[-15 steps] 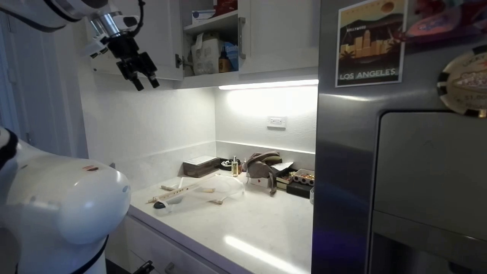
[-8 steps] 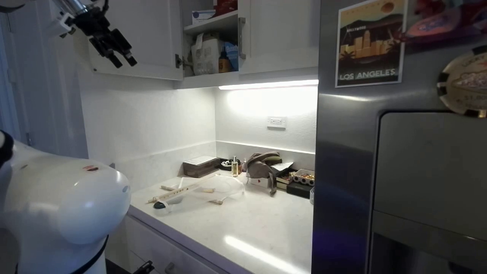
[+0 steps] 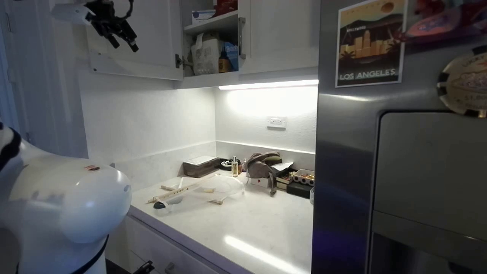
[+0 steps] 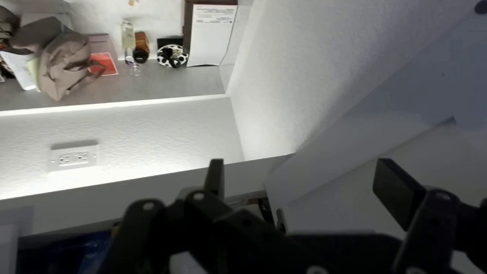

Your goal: Take the bottle on the counter, put it in the kitchen cabinet and close it, then take the blind on the counter and hang it to the wall

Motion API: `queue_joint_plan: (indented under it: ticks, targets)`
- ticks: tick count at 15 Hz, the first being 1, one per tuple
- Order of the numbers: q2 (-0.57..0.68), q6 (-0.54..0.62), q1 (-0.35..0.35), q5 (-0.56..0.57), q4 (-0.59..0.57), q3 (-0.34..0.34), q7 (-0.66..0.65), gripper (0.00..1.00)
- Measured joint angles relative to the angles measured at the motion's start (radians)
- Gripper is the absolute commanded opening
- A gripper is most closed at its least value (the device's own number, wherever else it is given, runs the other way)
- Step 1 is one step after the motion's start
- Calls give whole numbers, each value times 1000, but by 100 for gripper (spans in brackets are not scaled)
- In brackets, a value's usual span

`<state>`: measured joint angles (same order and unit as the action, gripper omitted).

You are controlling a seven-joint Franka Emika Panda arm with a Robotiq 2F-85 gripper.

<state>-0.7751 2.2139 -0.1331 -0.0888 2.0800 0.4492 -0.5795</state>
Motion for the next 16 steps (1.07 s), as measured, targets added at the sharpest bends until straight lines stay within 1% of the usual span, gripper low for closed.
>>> queue_joint_plan:
  ticks: [4, 7, 11, 13, 16]
  targets:
    - [110, 24, -10, -31, -64, -12, 66, 100]
    - [173, -3, -14, -31, -126, -17, 94, 100]
    - [215, -141, -65, -34, -208, -55, 192, 100]
    - [218, -227, -96, -34, -238, -78, 251, 100]
    - [218, -325, -119, -34, -277, -104, 323, 100]
